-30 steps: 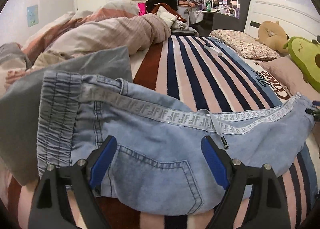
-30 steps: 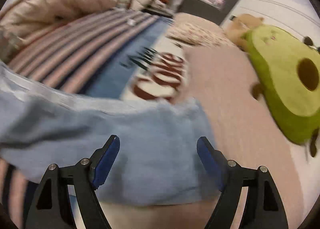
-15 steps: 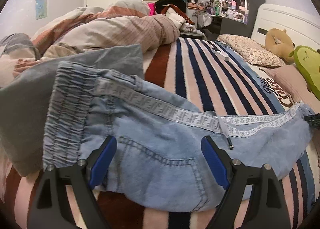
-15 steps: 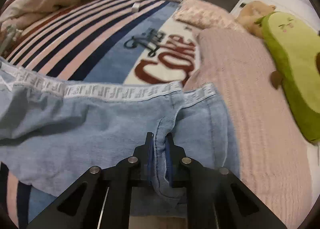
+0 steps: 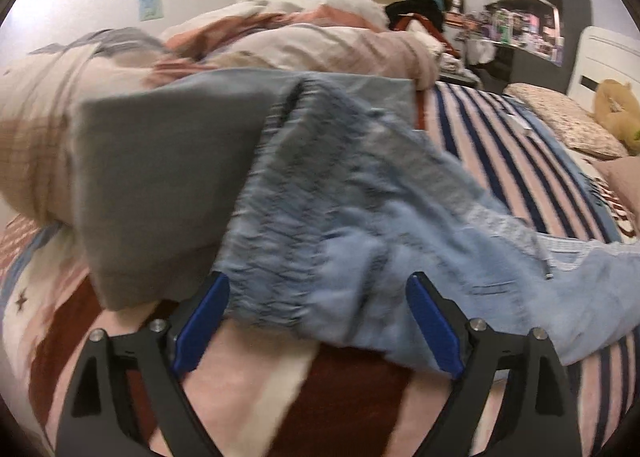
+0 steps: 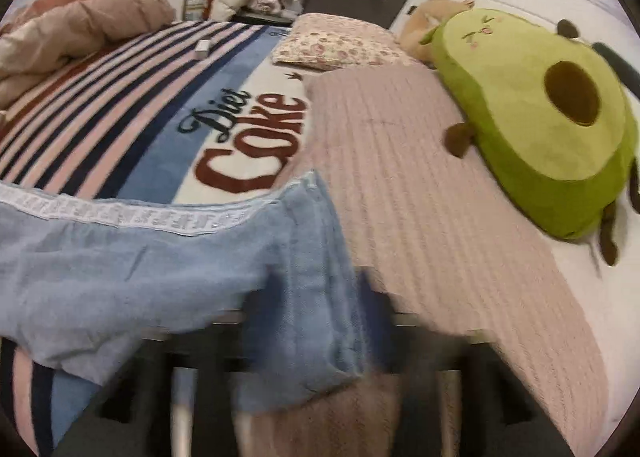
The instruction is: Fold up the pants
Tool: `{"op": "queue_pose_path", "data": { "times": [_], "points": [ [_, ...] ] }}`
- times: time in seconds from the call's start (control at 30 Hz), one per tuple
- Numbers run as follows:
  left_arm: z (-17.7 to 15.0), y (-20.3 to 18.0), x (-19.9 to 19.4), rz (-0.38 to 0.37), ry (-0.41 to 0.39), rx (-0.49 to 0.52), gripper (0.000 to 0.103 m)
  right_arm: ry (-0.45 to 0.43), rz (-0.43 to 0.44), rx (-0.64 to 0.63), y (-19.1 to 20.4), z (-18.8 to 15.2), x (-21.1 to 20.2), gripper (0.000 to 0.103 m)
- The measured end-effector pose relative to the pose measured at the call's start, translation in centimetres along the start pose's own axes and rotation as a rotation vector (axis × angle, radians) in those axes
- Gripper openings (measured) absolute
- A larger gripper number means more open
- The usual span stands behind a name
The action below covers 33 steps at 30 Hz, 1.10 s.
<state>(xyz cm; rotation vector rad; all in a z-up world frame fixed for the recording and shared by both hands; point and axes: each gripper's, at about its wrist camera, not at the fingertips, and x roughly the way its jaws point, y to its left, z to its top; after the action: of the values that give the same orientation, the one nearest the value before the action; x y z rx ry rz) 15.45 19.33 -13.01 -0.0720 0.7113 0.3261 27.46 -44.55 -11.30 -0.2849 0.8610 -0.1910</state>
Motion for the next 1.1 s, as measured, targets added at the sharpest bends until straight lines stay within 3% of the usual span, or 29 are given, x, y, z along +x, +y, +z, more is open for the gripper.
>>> {"op": "queue_pose_path", "data": {
  "times": [0.1,0.23,0.33,0.43,0.57,0.67,0.83,0.97,1.03,1.1],
  "points": [
    [-0.5,1.8,0.3,0.005,0.023,-0.050,0.093,0.040,-0.019,0.009,-0.5,0.0,0.2,0.069],
    [-1.0,2.4,1.8,-0.144,0.093,-0.101,0.097,0.094,0.126,0.054,-0.5,-0.4,1.3,0.070],
    [-0.8,1.8,2.8,-0.119,0.098,-0.076,0.098,0.086,0.094,-0.001,0.6,-0.5,1.6,0.068],
    [-0.2,2.1,3.5,-0.140,0.089,-0.126,0.101,0.087,0.090,-0.027,1.5,-0.5,1.8,0.054],
    [0.0,2.9,5.0,-0.126,0.119,-0.211,0.102,0.098,0.097,-0.060,2.4,-0.7,2.1,0.018],
    [-0.6,3.4,5.0,-0.164,0.158,-0.271,0.102,0.096,0.101,-0.058,2.4,-1.0,2.2,0.018],
    [-2.1,3.8,6.4,-0.350,0.261,-0.406,0.102,0.092,0.111,-0.047,2.3,-1.0,2.3,0.018],
    [-1.6,2.8,7.3,-0.321,0.207,-0.392,0.102,0.073,0.124,-0.032,2.2,-1.0,2.1,0.015],
    [-1.3,2.7,7.3,-0.335,0.171,-0.421,0.094,0.034,0.110,-0.019,2.1,-1.1,1.4,0.013],
    [-1.1,3.1,7.2,-0.311,0.136,-0.441,0.077,-0.010,0.103,0.004,1.8,-1.1,0.6,0.010]
  ]
}}
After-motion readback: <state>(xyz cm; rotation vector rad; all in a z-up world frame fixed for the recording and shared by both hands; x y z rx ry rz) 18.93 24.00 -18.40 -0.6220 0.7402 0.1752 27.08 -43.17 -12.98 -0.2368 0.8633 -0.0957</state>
